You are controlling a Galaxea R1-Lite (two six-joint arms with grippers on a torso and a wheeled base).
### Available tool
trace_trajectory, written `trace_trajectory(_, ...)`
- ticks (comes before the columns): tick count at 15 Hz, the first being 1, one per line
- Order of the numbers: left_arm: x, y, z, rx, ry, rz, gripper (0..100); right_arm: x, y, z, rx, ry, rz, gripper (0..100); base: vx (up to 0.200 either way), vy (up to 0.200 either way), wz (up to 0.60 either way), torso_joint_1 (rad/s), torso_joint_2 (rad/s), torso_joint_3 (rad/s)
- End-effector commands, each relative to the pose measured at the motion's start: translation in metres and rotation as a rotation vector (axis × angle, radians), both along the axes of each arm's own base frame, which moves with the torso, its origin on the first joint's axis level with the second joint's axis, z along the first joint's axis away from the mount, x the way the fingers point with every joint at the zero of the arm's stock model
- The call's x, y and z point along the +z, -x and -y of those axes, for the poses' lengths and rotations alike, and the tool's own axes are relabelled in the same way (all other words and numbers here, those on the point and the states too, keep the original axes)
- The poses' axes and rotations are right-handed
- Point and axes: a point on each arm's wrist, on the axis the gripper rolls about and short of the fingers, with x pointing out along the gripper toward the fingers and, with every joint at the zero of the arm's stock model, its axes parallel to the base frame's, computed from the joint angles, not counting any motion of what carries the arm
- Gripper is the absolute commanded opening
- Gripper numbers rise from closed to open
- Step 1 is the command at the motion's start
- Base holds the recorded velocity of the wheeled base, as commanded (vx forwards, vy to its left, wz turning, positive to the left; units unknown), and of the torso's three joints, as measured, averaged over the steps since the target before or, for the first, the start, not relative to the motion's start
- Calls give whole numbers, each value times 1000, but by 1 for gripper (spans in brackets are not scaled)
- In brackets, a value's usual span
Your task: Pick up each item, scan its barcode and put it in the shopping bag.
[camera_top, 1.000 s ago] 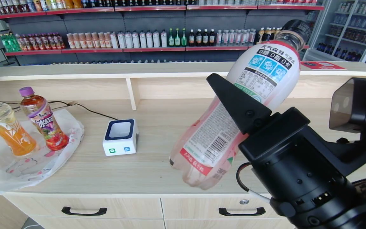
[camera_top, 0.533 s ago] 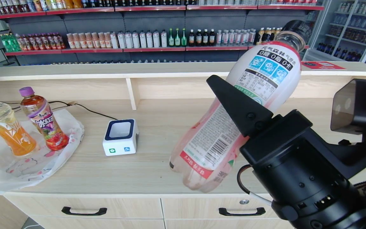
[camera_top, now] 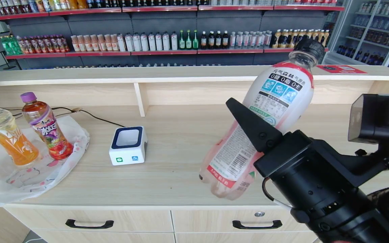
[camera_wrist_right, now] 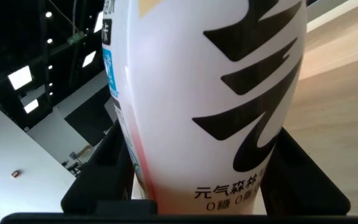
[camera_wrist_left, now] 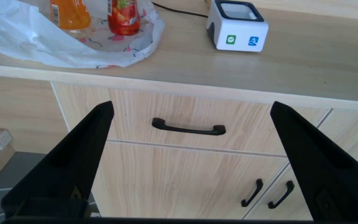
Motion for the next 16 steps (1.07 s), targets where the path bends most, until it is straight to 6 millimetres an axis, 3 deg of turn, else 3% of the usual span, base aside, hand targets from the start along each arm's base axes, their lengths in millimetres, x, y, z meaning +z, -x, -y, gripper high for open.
trace_trajectory(1, 0, 0, 0, 2, 1, 0, 100, -14, -14, 9, -78, 82, -9, 0, 0, 0, 0, 0, 0, 0)
trace_trajectory(5, 0, 0, 0, 2, 1, 0, 100, -26, -15, 15, -62, 339, 131, 0, 0, 0, 0, 0, 0, 0)
trace_trajectory(8, 0, 0, 0, 0, 1, 0, 100, -35, -28, 28, -134, 516, 212, 0, 0, 0, 0, 0, 0, 0)
trace_trajectory(10, 0, 0, 0, 2, 1, 0, 100, -40, -25, 37, -160, 572, 215, 0, 0, 0, 0, 0, 0, 0)
trace_trajectory(13, 0, 0, 0, 0, 2, 0, 100, -45, -42, 63, -276, 614, 171, 0, 0, 0, 0, 0, 0, 0)
trace_trajectory(16, 0, 0, 0, 2, 2, 0, 100, -50, -55, 62, -307, 636, 150, 0, 0, 0, 0, 0, 0, 0)
